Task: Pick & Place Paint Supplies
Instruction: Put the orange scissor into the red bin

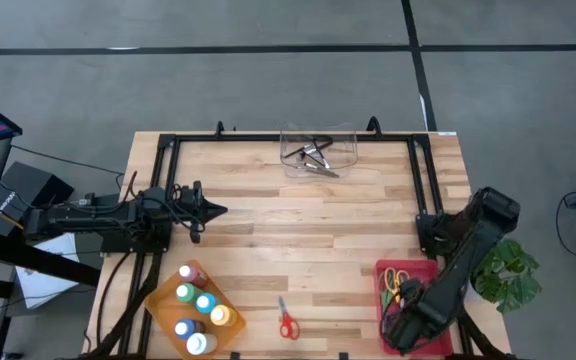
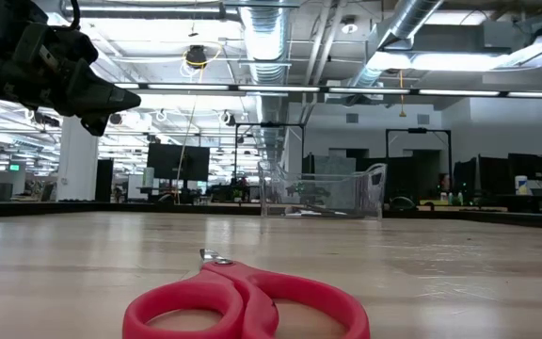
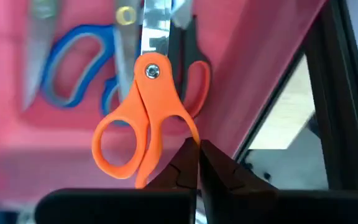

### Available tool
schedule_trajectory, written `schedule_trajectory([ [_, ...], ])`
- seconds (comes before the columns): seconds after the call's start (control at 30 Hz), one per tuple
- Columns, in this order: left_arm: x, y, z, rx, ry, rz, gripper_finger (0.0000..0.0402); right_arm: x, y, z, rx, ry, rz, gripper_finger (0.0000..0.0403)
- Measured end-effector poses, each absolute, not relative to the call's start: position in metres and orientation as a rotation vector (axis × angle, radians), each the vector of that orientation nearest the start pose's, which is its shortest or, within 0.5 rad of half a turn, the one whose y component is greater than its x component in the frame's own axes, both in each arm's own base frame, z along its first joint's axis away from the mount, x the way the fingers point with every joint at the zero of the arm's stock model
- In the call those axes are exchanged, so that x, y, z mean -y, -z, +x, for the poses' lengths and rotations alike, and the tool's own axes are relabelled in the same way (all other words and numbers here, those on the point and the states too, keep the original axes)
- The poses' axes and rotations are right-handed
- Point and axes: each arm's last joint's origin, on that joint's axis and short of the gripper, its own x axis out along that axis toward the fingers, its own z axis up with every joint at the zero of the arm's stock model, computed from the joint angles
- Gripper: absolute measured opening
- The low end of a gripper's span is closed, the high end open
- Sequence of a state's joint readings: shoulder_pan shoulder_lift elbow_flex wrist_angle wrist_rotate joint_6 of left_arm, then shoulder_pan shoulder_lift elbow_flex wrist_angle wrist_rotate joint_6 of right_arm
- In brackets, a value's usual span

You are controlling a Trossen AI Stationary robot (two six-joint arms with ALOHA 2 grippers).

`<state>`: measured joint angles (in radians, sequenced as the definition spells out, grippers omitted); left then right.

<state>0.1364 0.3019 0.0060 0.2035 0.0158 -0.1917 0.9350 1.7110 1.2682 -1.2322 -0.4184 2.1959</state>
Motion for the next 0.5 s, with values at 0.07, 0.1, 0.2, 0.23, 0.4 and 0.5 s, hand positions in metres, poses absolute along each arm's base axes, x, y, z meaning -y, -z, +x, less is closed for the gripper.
schedule_trajectory([
  [0.07,-0.015,-0.159,0.115,-0.080,-0.129,-0.198,0.0000,-0.246,-0.208,0.170,-1.778,1.188,0.927,0.0000],
  [0.1,-0.015,-0.159,0.115,-0.080,-0.129,-0.198,0.0000,-0.247,-0.202,0.173,-1.790,1.204,0.911,0.0000],
  [0.2,-0.015,-0.159,0.115,-0.080,-0.129,-0.198,0.0000,-0.246,-0.188,0.179,-1.836,1.237,0.858,0.0000],
  [0.23,-0.015,-0.159,0.115,-0.080,-0.129,-0.198,0.0000,-0.246,-0.184,0.182,-1.852,1.240,0.845,0.0000],
  [0.4,-0.015,-0.159,0.115,-0.081,-0.129,-0.198,0.0000,-0.243,-0.173,0.189,-1.893,1.231,0.793,0.0003],
  [0.5,-0.015,-0.159,0.115,-0.081,-0.129,-0.198,0.0000,-0.240,-0.174,0.189,-1.894,1.254,0.771,0.0010],
])
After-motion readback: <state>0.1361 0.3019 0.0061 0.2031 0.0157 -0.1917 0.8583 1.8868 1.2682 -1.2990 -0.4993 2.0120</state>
